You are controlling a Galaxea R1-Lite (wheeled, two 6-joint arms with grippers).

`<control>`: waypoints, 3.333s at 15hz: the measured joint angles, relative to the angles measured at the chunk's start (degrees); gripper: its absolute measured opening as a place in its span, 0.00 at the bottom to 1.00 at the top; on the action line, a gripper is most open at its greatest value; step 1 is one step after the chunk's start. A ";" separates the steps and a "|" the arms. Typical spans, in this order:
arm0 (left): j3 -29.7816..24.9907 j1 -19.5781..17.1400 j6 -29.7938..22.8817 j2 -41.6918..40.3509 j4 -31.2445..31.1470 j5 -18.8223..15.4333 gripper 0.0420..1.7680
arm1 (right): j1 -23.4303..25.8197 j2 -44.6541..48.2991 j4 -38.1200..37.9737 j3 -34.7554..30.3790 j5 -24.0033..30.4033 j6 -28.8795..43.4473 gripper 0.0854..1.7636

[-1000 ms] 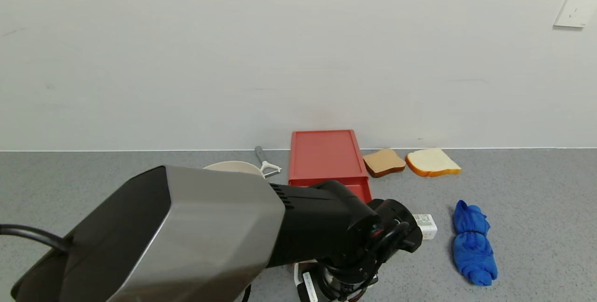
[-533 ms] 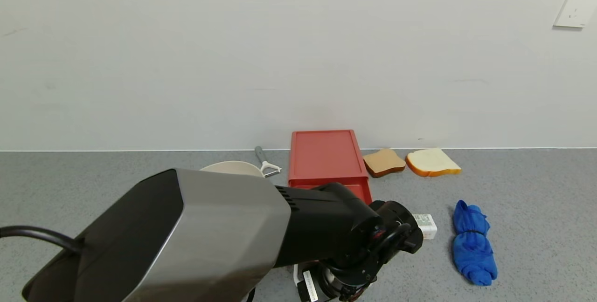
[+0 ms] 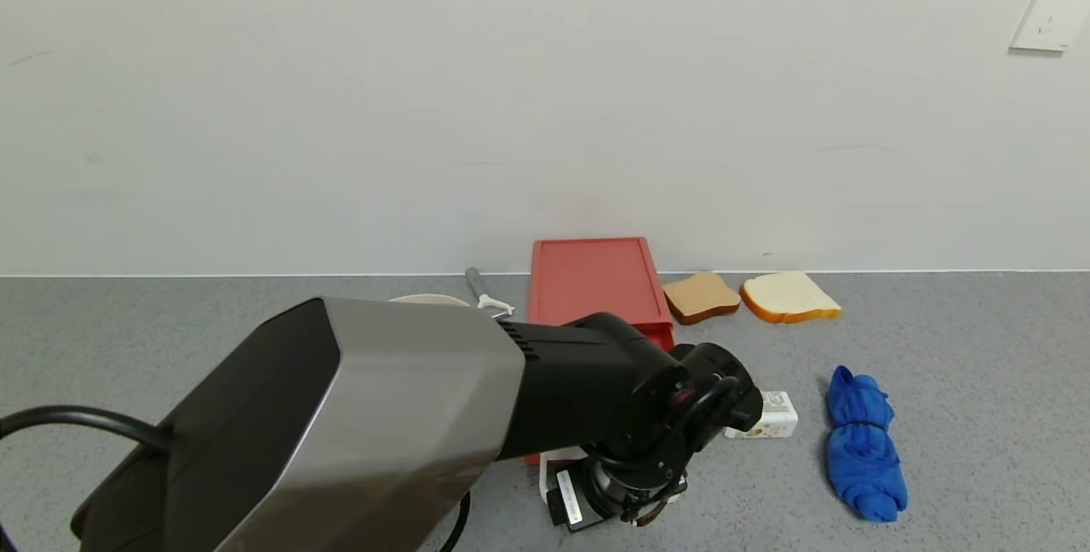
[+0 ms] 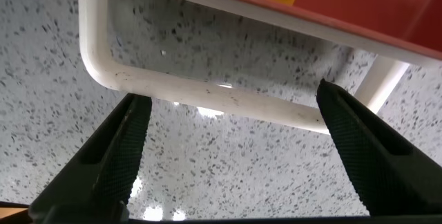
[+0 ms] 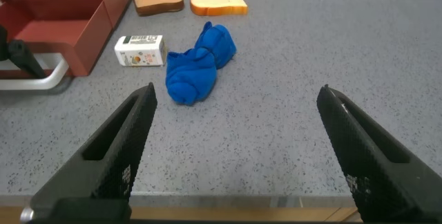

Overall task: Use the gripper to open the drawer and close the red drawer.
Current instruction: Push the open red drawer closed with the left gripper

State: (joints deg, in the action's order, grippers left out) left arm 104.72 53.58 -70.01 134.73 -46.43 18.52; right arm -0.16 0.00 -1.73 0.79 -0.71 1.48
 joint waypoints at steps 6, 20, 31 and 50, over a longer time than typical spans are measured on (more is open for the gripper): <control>3.41 -1.88 2.88 0.77 0.07 0.27 0.97 | 0.00 0.00 -0.02 0.00 0.00 -0.02 0.97; 8.35 -5.99 9.79 3.34 0.46 0.24 0.97 | 0.00 0.00 0.06 0.00 0.00 0.01 0.97; 8.57 -8.13 14.53 3.25 6.96 0.63 0.97 | 0.00 0.00 0.06 0.00 0.00 0.00 0.97; 8.62 -10.47 23.05 4.57 15.73 -0.39 0.97 | 0.00 0.00 0.09 -0.02 0.00 0.01 0.97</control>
State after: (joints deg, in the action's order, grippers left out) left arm 113.34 43.11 -46.96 139.30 -30.71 18.13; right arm -0.16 0.00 -1.65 0.77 -0.71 1.49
